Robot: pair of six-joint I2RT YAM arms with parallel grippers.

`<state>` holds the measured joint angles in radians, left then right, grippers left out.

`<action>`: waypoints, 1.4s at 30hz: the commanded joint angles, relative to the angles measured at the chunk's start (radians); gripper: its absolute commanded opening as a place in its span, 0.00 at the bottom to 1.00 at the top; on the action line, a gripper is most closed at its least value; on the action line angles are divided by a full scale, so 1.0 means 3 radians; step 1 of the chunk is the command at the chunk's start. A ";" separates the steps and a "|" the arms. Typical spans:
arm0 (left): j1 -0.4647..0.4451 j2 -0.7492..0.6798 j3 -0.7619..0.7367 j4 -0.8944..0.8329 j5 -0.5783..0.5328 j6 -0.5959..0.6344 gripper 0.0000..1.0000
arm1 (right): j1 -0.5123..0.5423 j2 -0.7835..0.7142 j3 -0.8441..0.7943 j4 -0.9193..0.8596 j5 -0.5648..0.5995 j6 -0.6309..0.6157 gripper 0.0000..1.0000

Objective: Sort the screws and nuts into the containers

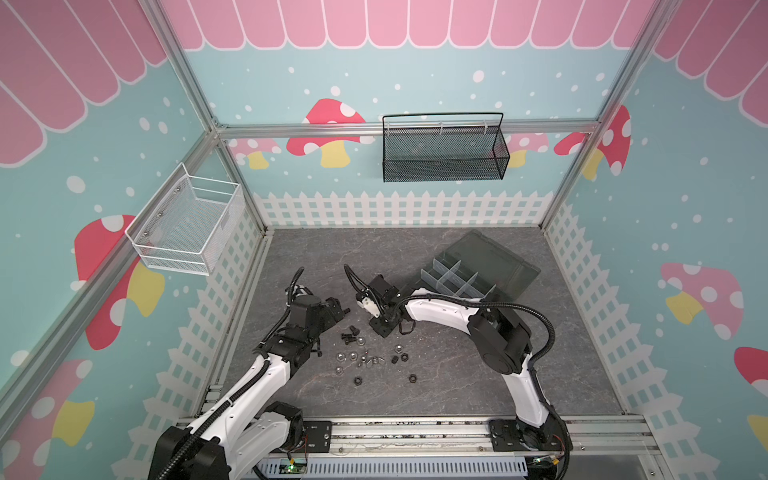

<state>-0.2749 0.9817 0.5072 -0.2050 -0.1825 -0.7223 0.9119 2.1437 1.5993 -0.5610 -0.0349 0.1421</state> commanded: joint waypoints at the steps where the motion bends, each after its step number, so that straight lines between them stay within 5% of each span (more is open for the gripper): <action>1: 0.0027 -0.0020 0.0006 0.0039 0.0006 -0.0048 1.00 | 0.0038 0.0022 0.0046 -0.0128 0.0011 -0.0075 0.37; 19: 0.0032 0.0000 -0.0016 0.0070 0.0014 -0.0056 1.00 | 0.0056 0.0171 0.0140 -0.0145 0.0147 0.0057 0.00; 42: 0.0037 -0.0061 0.0023 0.0052 0.0066 -0.0057 1.00 | -0.0044 -0.0719 -0.0271 -0.0274 0.0888 0.0456 0.00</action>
<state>-0.2695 0.9760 0.5072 -0.1974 -0.1734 -0.7273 0.9154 1.9804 1.5410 -0.6163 0.1745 0.2565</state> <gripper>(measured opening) 0.991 0.057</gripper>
